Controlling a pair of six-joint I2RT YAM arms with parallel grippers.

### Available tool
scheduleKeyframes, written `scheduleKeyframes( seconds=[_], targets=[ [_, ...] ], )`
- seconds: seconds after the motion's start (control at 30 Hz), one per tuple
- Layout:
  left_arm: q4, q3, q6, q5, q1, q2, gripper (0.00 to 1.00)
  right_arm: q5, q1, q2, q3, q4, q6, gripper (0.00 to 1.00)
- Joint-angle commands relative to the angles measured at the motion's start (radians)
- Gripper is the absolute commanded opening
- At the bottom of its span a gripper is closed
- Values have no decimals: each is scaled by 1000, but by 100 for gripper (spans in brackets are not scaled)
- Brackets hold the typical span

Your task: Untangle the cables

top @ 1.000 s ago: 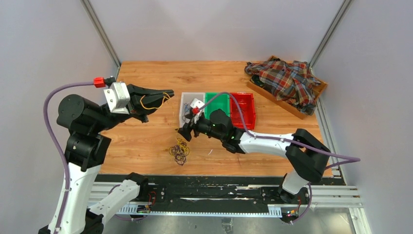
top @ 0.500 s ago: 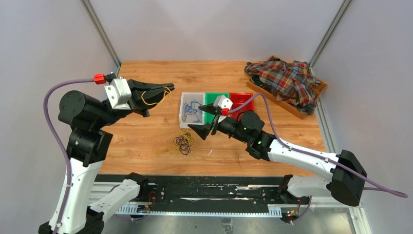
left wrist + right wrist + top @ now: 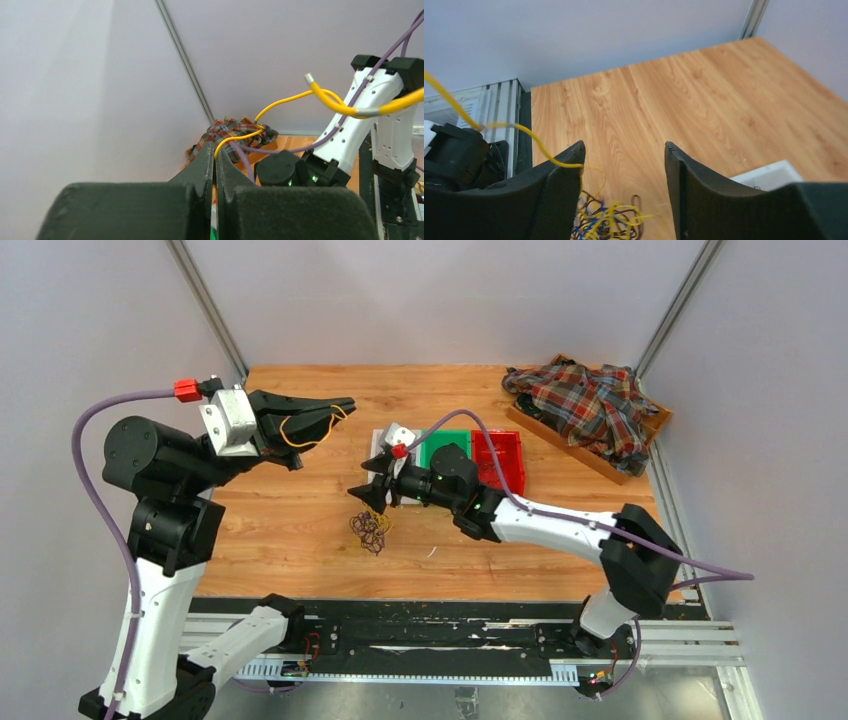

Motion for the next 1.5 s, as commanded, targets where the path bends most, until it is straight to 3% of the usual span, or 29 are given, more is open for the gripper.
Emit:
scheduleKeyframes(
  seconds=[0.0,0.13,0.37,0.67,0.93,1.1,1.23,1.47],
  targets=[
    [15,50,18,12,-5,6,0,16,10,61,-35,96,75,54],
    [26,76,9,11,-5,13,1,64,10,88,-102,184,112,41],
    [76,162,-14,-25,-5,43,1,84,17,129,-164,218,146,39],
    [107,298,101,-149,-5,91,0,167,20,93,-317,286,173,39],
    [146,362,119,-207,-5,116,1,241,19,-46,-418,289,159,64],
    [143,333,71,-175,-5,123,0,253,19,-133,-436,288,174,68],
    [143,322,39,-143,-5,128,1,127,26,-174,-389,313,199,74],
    [132,325,3,-82,-5,129,0,75,89,-235,-203,218,79,79]
  ],
)
